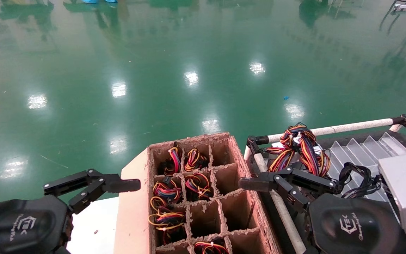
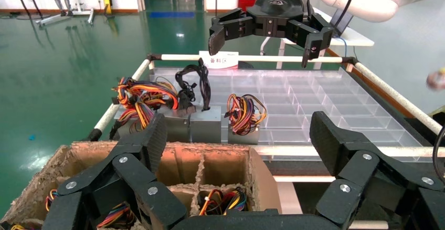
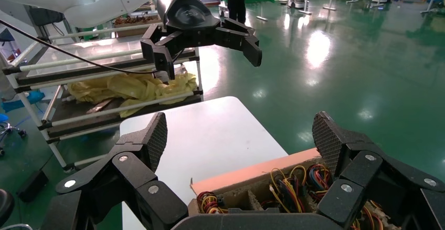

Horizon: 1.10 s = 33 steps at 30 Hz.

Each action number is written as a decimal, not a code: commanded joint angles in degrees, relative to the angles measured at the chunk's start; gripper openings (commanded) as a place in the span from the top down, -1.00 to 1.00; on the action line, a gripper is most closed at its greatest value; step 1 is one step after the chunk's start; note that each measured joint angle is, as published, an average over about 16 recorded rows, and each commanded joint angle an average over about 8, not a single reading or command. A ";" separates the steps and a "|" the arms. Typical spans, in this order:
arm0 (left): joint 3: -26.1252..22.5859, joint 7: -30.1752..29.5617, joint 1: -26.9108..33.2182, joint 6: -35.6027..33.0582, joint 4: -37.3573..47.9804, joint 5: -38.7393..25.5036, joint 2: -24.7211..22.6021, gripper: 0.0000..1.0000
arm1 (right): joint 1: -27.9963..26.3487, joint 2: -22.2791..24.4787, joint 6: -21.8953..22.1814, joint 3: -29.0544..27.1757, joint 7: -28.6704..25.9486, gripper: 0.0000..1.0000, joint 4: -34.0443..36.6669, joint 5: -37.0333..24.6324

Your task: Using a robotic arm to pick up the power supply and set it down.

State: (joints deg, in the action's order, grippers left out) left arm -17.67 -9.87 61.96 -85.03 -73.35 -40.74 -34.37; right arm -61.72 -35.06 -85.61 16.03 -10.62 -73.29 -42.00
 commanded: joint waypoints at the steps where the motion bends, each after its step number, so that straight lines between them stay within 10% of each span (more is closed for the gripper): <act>1: 0.00 0.00 0.00 0.00 0.00 0.00 0.00 1.00 | 0.00 0.00 0.00 0.00 0.00 -1.00 0.00 0.00; 24: 0.00 0.00 0.00 0.00 0.00 0.00 0.00 1.00 | -0.02 0.01 0.20 0.09 -0.01 -1.00 0.03 -0.33; 33: -0.02 0.02 0.02 -0.01 0.04 0.01 -0.01 1.00 | -4.90 -3.19 5.70 4.88 -2.20 -1.00 0.17 -12.36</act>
State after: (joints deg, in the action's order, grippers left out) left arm -17.69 -9.85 61.99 -85.04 -73.31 -40.74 -34.37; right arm -67.01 -38.82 -80.21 21.30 -12.89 -72.60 -54.88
